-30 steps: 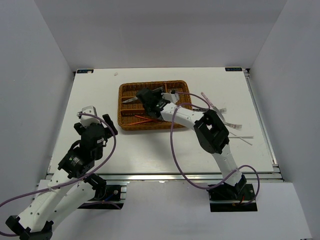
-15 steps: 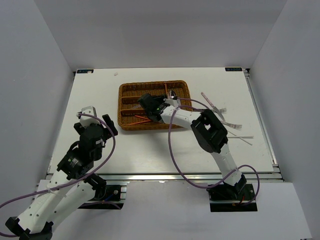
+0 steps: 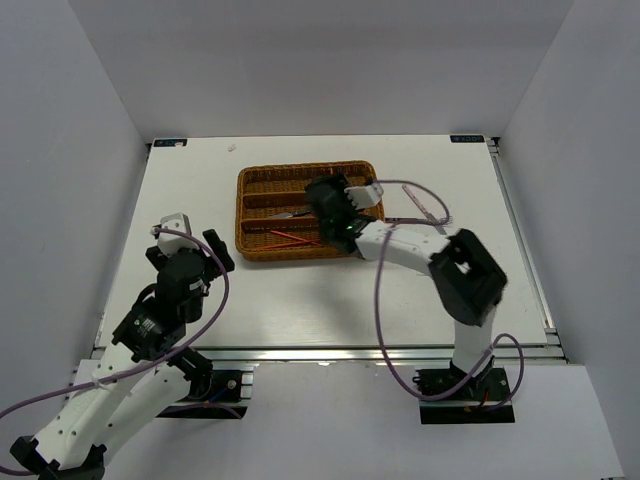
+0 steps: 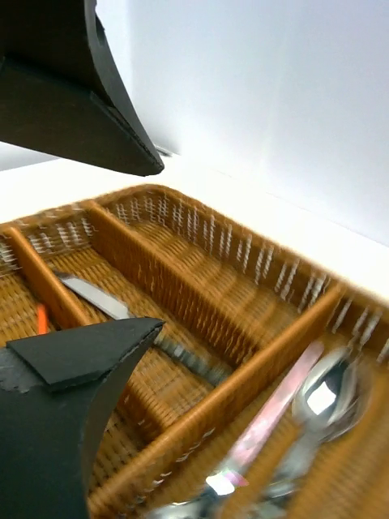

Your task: Sort the eating utensils into containers

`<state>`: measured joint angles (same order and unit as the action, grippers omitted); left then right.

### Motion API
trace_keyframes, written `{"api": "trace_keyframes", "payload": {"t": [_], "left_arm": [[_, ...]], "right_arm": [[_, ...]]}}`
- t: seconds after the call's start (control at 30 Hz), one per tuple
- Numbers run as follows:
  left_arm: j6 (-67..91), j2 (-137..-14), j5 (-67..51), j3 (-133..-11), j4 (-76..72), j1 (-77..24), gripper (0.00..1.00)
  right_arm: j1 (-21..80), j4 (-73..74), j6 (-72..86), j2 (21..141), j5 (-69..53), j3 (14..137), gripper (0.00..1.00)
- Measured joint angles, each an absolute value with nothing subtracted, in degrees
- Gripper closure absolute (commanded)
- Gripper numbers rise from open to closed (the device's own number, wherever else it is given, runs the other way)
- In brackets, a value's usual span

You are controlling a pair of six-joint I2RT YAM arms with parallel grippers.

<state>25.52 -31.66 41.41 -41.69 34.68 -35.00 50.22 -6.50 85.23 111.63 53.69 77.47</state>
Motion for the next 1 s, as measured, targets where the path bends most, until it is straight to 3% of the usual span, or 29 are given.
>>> {"api": "trace_keyframes", "payload": {"t": [0.07, 0.1, 0.33, 0.63, 0.77, 0.9, 1.0], "left_arm": [[25.5, -31.7, 41.6, -41.7, 34.7, -35.0, 0.02], [25.5, -31.7, 41.6, -41.7, 34.7, -35.0, 0.02], [25.8, -33.8, 42.2, -41.7, 34.7, -35.0, 0.02], [25.7, -34.9, 41.6, -41.7, 34.7, -35.0, 0.02], [25.7, -36.1, 41.5, -41.7, 34.7, -35.0, 0.02], [25.7, -36.8, 41.1, -41.7, 34.7, -35.0, 0.02], [25.5, -37.3, 40.8, -41.7, 34.7, -35.0, 0.02]], "right_arm": [[48.2, -8.2, 76.7, 105.6, 49.0, 75.2, 0.2], [46.4, -8.1, 72.9, 102.9, 46.3, 75.2, 0.11], [26.2, 6.6, 45.8, 96.3, 32.5, 82.6, 0.11], [15.4, 21.5, 14.8, 102.0, 12.8, 85.6, 0.12], [11.5, 24.5, 9.8, 107.1, 9.8, 89.8, 0.18], [9.9, 27.3, 4.3, 108.6, 9.8, 90.1, 0.34], [9.9, 29.0, -0.2, 112.9, 7.7, 93.7, 0.4]]}}
